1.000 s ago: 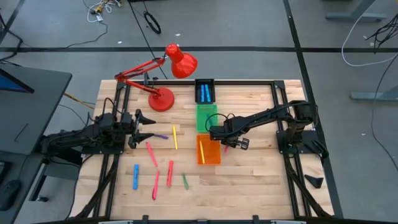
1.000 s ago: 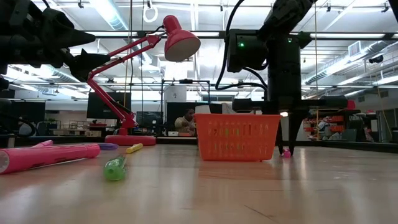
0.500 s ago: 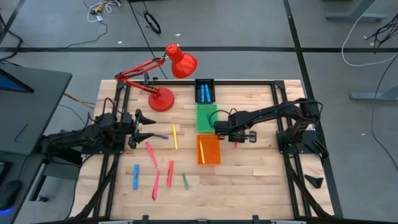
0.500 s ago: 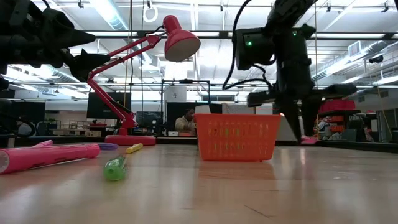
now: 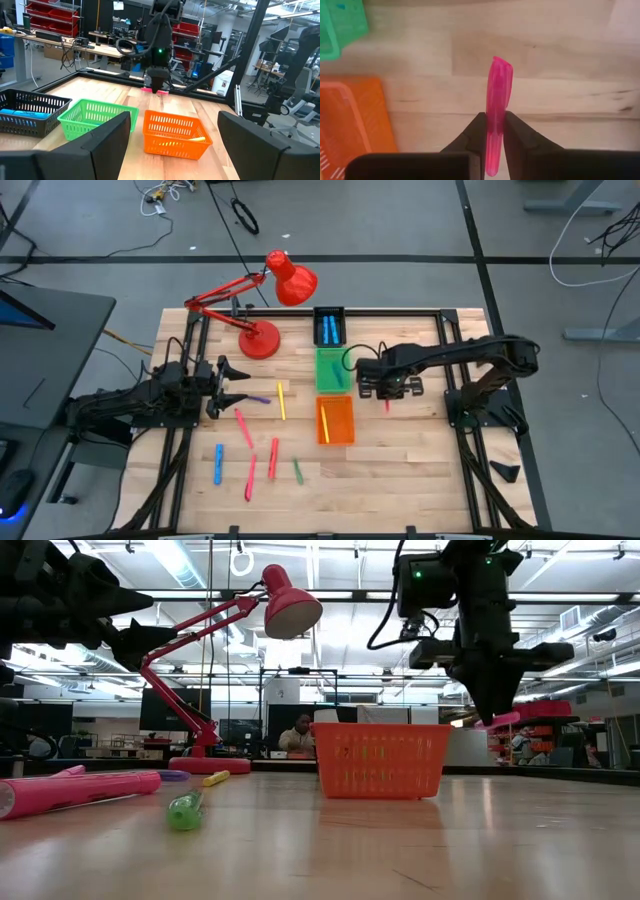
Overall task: Pick & Place Markers
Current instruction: Put the pink marker into the green bin
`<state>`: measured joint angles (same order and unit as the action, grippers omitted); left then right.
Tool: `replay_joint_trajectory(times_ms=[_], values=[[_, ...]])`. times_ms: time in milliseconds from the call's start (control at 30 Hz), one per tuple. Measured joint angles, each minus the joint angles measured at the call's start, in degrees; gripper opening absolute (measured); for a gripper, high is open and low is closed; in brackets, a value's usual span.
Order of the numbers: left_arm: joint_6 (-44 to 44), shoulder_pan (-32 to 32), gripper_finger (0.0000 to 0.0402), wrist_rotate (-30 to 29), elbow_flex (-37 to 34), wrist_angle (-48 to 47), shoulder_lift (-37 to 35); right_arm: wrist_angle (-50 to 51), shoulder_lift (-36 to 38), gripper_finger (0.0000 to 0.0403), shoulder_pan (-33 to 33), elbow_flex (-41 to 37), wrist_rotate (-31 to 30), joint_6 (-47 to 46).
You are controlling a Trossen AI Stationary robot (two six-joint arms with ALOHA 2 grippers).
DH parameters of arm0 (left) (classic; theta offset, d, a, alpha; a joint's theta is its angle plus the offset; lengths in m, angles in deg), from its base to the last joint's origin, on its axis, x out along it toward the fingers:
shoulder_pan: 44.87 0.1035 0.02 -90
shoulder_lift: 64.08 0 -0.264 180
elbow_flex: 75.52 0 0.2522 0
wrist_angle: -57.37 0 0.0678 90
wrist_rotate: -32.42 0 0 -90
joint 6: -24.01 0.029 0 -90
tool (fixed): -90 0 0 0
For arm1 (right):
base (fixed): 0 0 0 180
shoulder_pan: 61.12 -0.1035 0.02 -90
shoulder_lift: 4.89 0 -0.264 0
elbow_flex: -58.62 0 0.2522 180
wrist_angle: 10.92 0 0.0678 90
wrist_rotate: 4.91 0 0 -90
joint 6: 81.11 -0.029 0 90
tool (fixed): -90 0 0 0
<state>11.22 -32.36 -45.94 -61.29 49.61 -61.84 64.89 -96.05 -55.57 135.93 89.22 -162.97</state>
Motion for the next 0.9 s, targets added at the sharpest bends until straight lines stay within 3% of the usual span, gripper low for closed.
replay_joint_trajectory(times_ms=[467, 900], values=[[0.02, -0.02, 0.0307, 0.00, 0.00, 0.00, 0.00, 2.50, 1.86, 0.0045, 2.31, 0.62, -0.03, 2.47], [0.00, 0.00, 0.0307, 0.00, -0.02, 0.00, 0.00, 5.05, -6.13, 0.0045, 5.31, 14.03, -1.83, 3.00]])
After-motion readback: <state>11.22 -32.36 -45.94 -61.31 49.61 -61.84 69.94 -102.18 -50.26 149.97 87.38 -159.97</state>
